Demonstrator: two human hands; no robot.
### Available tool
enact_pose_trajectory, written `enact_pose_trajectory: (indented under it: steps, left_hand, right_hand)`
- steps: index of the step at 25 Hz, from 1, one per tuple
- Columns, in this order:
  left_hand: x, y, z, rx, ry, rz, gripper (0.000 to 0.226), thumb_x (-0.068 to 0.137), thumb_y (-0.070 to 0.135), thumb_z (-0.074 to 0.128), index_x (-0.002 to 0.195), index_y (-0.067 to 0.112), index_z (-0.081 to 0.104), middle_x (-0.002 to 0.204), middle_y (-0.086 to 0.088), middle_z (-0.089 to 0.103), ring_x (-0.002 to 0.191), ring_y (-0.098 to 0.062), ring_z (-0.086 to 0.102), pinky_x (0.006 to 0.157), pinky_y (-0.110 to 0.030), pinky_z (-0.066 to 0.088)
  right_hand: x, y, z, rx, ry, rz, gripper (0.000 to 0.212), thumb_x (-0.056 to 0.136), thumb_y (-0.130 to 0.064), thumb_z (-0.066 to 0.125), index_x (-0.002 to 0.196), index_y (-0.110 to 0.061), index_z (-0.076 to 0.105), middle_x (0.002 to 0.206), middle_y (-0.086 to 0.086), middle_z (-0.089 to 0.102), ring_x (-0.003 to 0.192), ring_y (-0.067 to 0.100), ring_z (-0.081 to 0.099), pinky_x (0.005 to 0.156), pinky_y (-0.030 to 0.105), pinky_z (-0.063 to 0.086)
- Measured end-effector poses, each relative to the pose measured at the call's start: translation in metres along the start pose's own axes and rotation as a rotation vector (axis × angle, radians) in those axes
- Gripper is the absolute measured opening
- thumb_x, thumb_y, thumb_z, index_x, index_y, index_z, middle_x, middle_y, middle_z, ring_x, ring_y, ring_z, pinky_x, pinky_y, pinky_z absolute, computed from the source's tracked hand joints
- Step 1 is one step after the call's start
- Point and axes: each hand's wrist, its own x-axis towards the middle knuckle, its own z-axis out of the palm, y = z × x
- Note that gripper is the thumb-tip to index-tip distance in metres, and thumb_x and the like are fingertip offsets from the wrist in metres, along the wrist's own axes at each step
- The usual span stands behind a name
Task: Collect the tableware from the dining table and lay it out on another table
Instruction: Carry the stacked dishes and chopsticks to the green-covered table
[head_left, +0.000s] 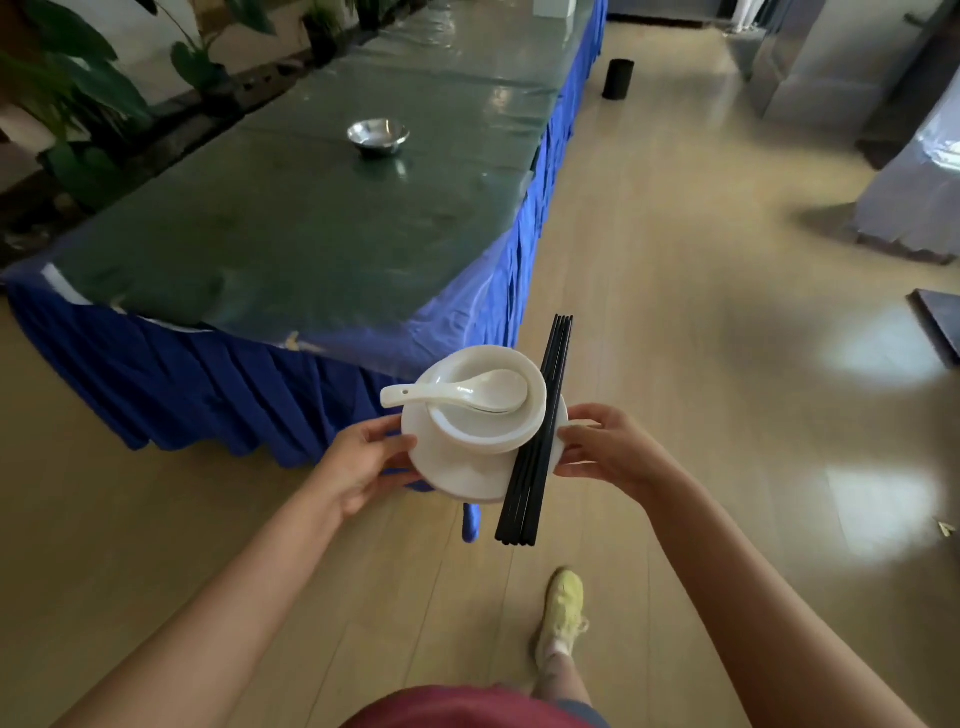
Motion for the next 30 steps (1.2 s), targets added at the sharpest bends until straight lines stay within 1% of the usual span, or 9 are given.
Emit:
enact_pose_trajectory:
  steps: [5,9,11,15,19,21,24,27,30]
  left_hand:
    - [0.107,0.044,0.046,-0.105,0.132,0.046,0.025,0.087,-0.003,0.053,0.105,0.011,0.065,0.084,-0.007,0.072,0.068,-0.019,0.070,0.057,-0.029,0.058]
    - [0.179,0.083,0.076,-0.195,0.242,0.050,0.025,0.088,-0.006,0.050,0.104,0.009,0.062,0.064,-0.002,0.072,0.050,-0.013,0.067,0.048,-0.025,0.056]
    - [0.211,0.102,0.085,-0.213,0.312,0.060,0.026,0.088,-0.006,0.050,0.107,0.009,0.060,0.072,-0.009,0.069,0.048,-0.013,0.066,0.048,-0.025,0.056]
    - [0.278,0.133,0.082,-0.275,0.376,0.098,0.027,0.088,-0.007,0.050,0.106,0.010,0.061,0.086,-0.011,0.065,0.054,-0.014,0.069,0.051,-0.026,0.057]
    - [0.350,0.163,0.066,-0.322,0.411,0.139,0.028,0.087,-0.006,0.051,0.103,0.013,0.064,0.084,-0.008,0.070,0.064,-0.017,0.071,0.055,-0.028,0.058]
    - [0.374,0.175,0.059,-0.361,0.432,0.128,0.027,0.087,-0.005,0.052,0.103,0.013,0.065,0.084,-0.008,0.071,0.066,-0.018,0.071,0.055,-0.029,0.058]
    - [0.411,0.195,0.046,-0.421,0.481,0.107,0.030,0.087,-0.005,0.052,0.110,0.012,0.062,0.092,-0.010,0.069,0.070,-0.020,0.071,0.058,-0.030,0.059]
    - [0.441,0.212,0.034,-0.446,0.544,0.071,0.034,0.088,-0.003,0.052,0.117,0.013,0.059,0.100,-0.012,0.067,0.082,-0.024,0.068,0.068,-0.034,0.059]
    - [0.469,0.217,0.024,-0.498,0.614,0.032,0.036,0.088,-0.002,0.053,0.120,0.013,0.057,0.110,-0.012,0.065,0.092,-0.028,0.065,0.077,-0.040,0.053]
  right_hand:
    - [0.136,-0.078,-0.059,-0.077,-0.127,-0.016,0.024,0.086,0.001,0.053,0.110,0.004,0.055,0.080,0.018,0.064,0.064,0.023,0.064,0.064,0.031,0.061]
    - [0.231,-0.142,-0.089,-0.158,-0.240,-0.015,0.023,0.086,0.001,0.053,0.109,0.003,0.055,0.079,0.019,0.065,0.063,0.022,0.066,0.060,0.029,0.060]
    - [0.274,-0.167,-0.096,-0.194,-0.290,-0.023,0.021,0.087,0.000,0.053,0.107,0.000,0.057,0.078,0.017,0.066,0.065,0.022,0.067,0.064,0.031,0.060]
    - [0.358,-0.210,-0.093,-0.224,-0.358,-0.029,0.016,0.087,0.002,0.052,0.101,-0.004,0.057,0.072,0.017,0.064,0.060,0.021,0.066,0.063,0.030,0.060]
    - [0.448,-0.256,-0.078,-0.278,-0.392,-0.048,0.016,0.087,0.002,0.052,0.099,-0.006,0.058,0.066,0.015,0.061,0.051,0.016,0.065,0.054,0.027,0.058]
    - [0.479,-0.274,-0.070,-0.291,-0.432,-0.021,0.017,0.087,0.003,0.051,0.101,-0.004,0.058,0.066,0.014,0.060,0.050,0.014,0.064,0.051,0.025,0.056]
    - [0.531,-0.301,-0.051,-0.334,-0.499,-0.010,0.021,0.088,0.004,0.050,0.107,0.000,0.057,0.070,0.016,0.061,0.052,0.015,0.065,0.052,0.026,0.057]
    - [0.579,-0.322,-0.031,-0.364,-0.550,0.026,0.021,0.088,0.005,0.048,0.107,-0.002,0.056,0.072,0.016,0.060,0.051,0.015,0.064,0.054,0.028,0.059]
    - [0.621,-0.331,-0.011,-0.400,-0.616,0.061,0.021,0.088,0.007,0.046,0.102,-0.005,0.056,0.073,0.016,0.062,0.051,0.015,0.066,0.054,0.028,0.059]
